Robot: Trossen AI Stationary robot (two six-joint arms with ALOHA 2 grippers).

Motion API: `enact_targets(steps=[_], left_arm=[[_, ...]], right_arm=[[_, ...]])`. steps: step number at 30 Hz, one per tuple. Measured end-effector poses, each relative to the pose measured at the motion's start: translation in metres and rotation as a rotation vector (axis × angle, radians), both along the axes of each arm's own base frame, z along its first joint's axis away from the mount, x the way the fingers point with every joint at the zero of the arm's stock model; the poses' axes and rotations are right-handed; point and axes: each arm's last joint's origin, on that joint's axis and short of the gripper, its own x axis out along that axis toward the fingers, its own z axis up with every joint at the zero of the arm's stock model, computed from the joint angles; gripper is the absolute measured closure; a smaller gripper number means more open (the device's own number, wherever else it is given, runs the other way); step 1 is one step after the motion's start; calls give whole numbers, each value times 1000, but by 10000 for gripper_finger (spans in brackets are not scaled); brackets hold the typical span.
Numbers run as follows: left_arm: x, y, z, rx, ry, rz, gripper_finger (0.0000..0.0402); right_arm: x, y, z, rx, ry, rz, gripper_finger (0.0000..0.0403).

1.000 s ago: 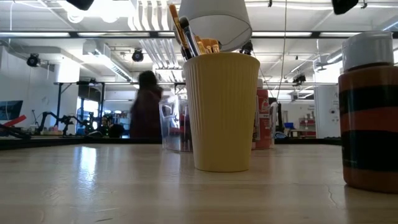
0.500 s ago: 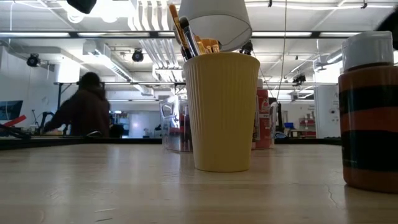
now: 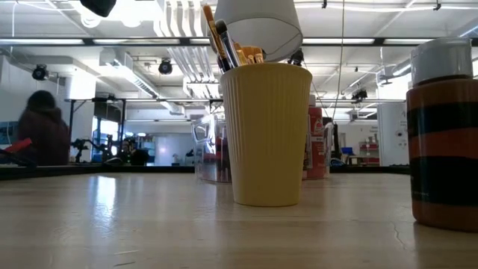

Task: Pick & Place Paint Supplies
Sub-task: Put the orange bottle into the transparent bin

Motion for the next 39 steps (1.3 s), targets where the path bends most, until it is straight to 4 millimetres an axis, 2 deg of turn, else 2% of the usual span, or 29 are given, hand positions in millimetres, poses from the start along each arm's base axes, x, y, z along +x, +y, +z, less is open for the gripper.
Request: enact_targets(steps=[5,10,17,22,32,39], left_arm=[[0,0,0,-1,-2,0,184],[0,0,1,-9,-14,0,183],[0,0,2,-11,-16,0,184],[0,0,2,-11,-16,-1,184],[0,0,2,-11,-16,0,183],[0,0,2,-11,-16,0,183]], right_arm=[[7,15,-24,53,6,-4,384],[7,17,-35,52,23,-34,334],[12,19,-35,-2,-71,2,246],[14,21,-32,-55,-142,39,202],[17,20,-29,-88,-202,3,146],[29,27,-25,-136,-225,44,140]])
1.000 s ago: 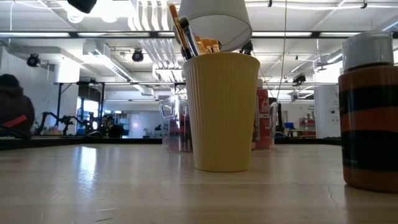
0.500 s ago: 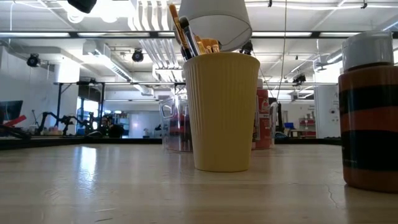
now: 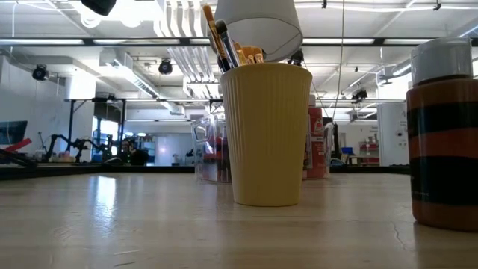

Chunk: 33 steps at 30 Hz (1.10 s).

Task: Pick & Place Paint Supplies
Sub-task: Put the orange bottle into the transparent bin

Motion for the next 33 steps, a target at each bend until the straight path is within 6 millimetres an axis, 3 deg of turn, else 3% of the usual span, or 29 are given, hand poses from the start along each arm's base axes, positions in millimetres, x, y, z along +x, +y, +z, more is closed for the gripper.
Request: enact_targets(steps=[9,22,33], left_arm=[[0,0,0,-5,0,1,184],[0,0,0,-9,0,0,183],[0,0,-1,-19,2,-1,184]], right_arm=[[11,9,-13,-35,19,-13,151],[27,12,-16,-68,22,-20,130],[28,11,-16,-97,23,-1,209]])
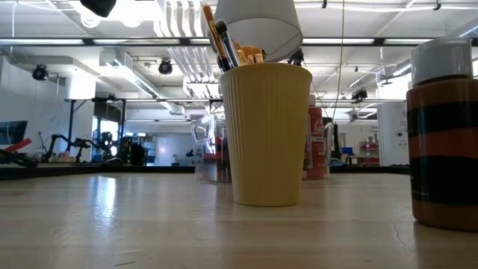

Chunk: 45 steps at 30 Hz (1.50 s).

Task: Pick & Place Paint Supplies
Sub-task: Put the orange bottle into the transparent bin

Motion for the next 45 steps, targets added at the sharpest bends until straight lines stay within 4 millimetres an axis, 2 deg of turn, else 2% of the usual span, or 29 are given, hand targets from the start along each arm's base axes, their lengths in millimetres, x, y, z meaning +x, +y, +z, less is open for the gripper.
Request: enact_targets(steps=[6,10,18,23,28,35,40,45], left_arm=[[0,0,0,-6,0,1,183],[0,0,0,-6,0,1,184],[0,0,-1,-19,1,3,184],[0,-1,-1,-50,3,-15,184],[0,-1,-1,-49,5,-22,183],[6,-5,-6,-49,34,-30,183],[17,-11,-5,-65,-15,-41,184],[35,-24,-3,17,-116,-126,184]], right_arm=[[4,-2,0,-41,-1,19,265],[5,-3,0,-57,-1,28,287],[4,-4,3,-67,1,36,272],[3,-6,9,-89,14,39,279],[-1,-12,25,-103,25,41,285],[-9,-25,53,-126,39,42,273],[-15,-35,72,-153,36,67,281],[-20,-44,93,-158,13,96,279]])
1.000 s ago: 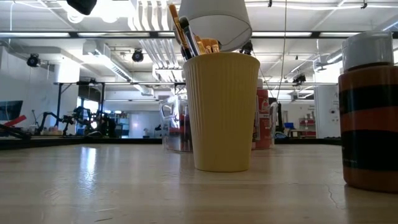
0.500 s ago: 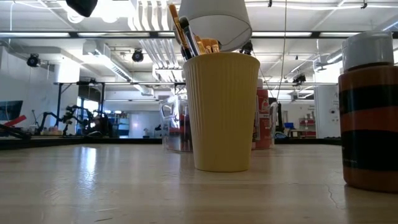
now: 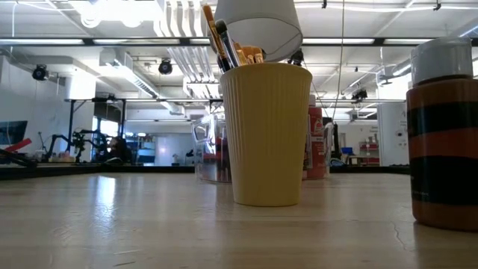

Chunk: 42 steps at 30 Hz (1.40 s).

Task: Pick & Place Paint Supplies
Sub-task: Put the orange bottle into the transparent bin

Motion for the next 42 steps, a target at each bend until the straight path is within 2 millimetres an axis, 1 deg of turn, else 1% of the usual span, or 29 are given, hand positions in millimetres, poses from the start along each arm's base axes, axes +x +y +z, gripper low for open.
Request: enact_targets(steps=[3,6,12,17,21,26,32,36,42], left_arm=[[12,-7,5,44,-36,-7,184],[28,-12,11,52,-30,8,184],[73,-23,24,114,12,47,184],[110,-37,29,222,119,49,184],[128,-46,38,254,156,42,184],[138,-50,47,267,162,41,183],[139,-50,49,263,151,43,184],[140,-51,50,252,128,42,184],[146,-55,48,288,78,18,184]], right_arm=[[-3,-5,12,-5,-21,30,271],[-6,-11,22,-19,-39,45,269],[-8,-24,37,-35,-69,31,276],[2,-35,47,-68,-83,28,270],[16,-38,62,-78,-78,60,268],[37,-35,81,-129,-76,125,274],[62,-31,100,-184,-77,198,266],[79,-31,108,-234,-66,213,266],[102,-32,112,-307,-51,209,272]])
